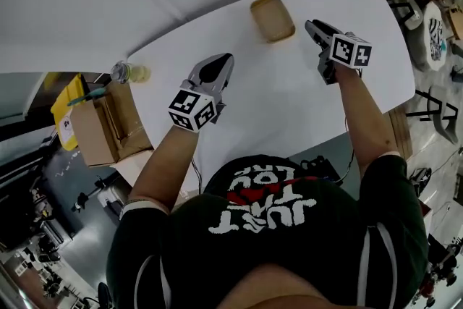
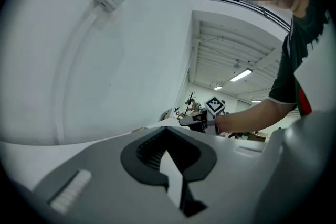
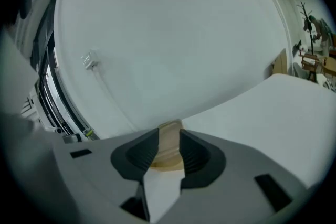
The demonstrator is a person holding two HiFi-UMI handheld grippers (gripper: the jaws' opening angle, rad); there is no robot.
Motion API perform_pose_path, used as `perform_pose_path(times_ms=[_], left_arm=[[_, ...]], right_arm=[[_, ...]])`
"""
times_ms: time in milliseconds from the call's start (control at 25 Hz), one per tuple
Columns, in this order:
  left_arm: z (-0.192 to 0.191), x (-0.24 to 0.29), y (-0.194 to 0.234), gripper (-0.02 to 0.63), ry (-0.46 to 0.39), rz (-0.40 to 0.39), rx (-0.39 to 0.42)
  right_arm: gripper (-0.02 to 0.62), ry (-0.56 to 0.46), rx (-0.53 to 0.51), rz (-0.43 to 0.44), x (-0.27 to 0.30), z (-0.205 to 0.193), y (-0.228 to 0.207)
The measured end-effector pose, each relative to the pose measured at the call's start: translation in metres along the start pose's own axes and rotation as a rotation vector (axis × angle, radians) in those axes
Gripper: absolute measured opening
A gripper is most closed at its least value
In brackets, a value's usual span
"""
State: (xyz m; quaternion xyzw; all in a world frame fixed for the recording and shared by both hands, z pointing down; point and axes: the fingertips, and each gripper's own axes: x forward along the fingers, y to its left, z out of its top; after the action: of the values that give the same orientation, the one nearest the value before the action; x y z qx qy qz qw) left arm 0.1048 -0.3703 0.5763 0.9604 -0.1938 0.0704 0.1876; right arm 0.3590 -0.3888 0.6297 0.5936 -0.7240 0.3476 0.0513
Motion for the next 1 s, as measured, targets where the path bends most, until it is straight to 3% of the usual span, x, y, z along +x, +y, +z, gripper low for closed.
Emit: perform_pose_path(times_ms=[440, 880, 1000], left_arm=[[-0.033, 0.041, 0.008, 0.006, 0.028, -0.027, -0.053], [-0.048, 0.043, 0.012, 0.006, 0.054, -0.029, -0.066], [-0.049, 0.041, 0.014, 0.006, 0.052, -0.025, -0.071]], right_arm=[[0.126, 0.049, 0.29, 0.094, 0.073, -0.024, -0.045], [0.123, 0.095, 0.331, 0.119, 0.097, -0.038, -0.047], [0.091, 0.08, 0.328, 0.117, 0.097, -0.035, -0.048]])
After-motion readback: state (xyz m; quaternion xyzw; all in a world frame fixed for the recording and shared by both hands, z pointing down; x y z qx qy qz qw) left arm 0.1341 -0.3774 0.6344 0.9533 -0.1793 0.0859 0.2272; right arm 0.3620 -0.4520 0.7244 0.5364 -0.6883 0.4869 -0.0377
